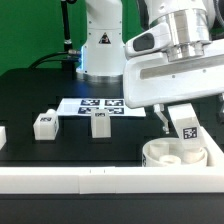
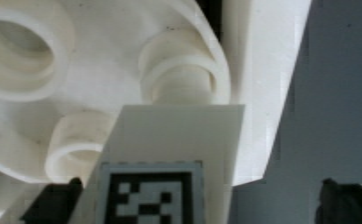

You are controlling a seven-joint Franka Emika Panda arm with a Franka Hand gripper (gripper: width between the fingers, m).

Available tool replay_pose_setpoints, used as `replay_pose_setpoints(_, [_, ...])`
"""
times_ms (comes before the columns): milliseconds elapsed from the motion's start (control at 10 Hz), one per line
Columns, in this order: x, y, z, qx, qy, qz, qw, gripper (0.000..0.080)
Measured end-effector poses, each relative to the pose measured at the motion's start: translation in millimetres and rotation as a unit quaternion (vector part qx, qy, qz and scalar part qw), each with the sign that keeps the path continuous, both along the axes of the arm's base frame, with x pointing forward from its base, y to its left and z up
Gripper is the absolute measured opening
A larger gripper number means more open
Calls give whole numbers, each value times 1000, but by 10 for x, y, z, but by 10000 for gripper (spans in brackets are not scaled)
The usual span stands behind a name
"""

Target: Assemble stool

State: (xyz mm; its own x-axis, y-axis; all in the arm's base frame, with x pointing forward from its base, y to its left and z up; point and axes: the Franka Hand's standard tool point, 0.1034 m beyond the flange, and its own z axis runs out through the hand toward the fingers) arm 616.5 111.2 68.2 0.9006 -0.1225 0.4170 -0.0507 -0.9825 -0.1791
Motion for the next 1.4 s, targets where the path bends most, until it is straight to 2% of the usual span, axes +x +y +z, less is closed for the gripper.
replay_pose_setpoints(400, [1,-10,0,0,1,0,1000,649])
replay_pose_setpoints(500, [9,-78,39,-2,10,4,1000,649])
replay_pose_setpoints(700, [58,-215,202,0,14,-1,1000,649])
replay_pose_setpoints(800, [69,-256,220,1,13,-4,1000,649])
replay_pose_setpoints(1200, [108,-294,326,10,44,0,999,649])
replay_pose_setpoints(1300, [67,-262,339,25,100,10,995,649])
replay_pose_setpoints(1400, [98,-228,398,37,138,20,990,649])
